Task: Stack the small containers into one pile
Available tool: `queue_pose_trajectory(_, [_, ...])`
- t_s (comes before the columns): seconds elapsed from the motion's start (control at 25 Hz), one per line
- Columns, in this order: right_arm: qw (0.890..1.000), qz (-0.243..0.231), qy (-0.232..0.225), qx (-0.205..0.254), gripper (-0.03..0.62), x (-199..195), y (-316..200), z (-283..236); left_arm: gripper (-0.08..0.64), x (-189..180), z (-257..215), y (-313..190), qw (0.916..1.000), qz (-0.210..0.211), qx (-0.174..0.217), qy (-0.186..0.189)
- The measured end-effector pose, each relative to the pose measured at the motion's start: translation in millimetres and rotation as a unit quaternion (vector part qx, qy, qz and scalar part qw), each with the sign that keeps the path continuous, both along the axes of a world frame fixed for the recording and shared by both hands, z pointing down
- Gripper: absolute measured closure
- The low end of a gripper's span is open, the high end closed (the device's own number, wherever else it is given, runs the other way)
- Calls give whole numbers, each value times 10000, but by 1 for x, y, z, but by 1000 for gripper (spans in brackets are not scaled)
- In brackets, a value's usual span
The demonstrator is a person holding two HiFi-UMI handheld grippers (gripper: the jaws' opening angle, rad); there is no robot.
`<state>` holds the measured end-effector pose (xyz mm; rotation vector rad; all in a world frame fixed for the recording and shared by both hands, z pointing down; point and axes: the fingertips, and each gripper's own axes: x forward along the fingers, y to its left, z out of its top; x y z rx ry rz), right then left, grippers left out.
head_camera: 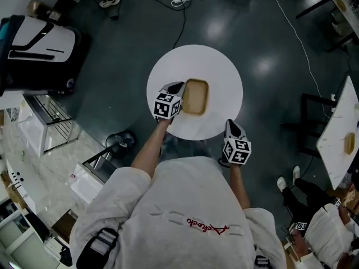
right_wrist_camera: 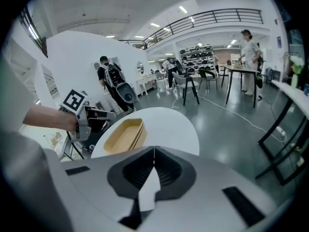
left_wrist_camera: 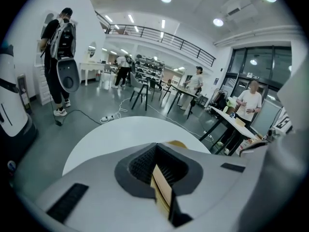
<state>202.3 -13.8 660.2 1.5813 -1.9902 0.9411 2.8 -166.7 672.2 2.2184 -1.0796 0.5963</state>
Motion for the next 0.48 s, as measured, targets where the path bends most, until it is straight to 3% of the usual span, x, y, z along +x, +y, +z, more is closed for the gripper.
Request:
queue_pose_trajectory(0.2, [9997,-118,-3,227,571,-14,-8,-18,551,-12,-31,23,9994,170,252,181])
queue_pose_trajectory(0.48, [9955,-364,-109,870,572,-38,-29,-60,551,-38,-88,35,9959,56,815,396])
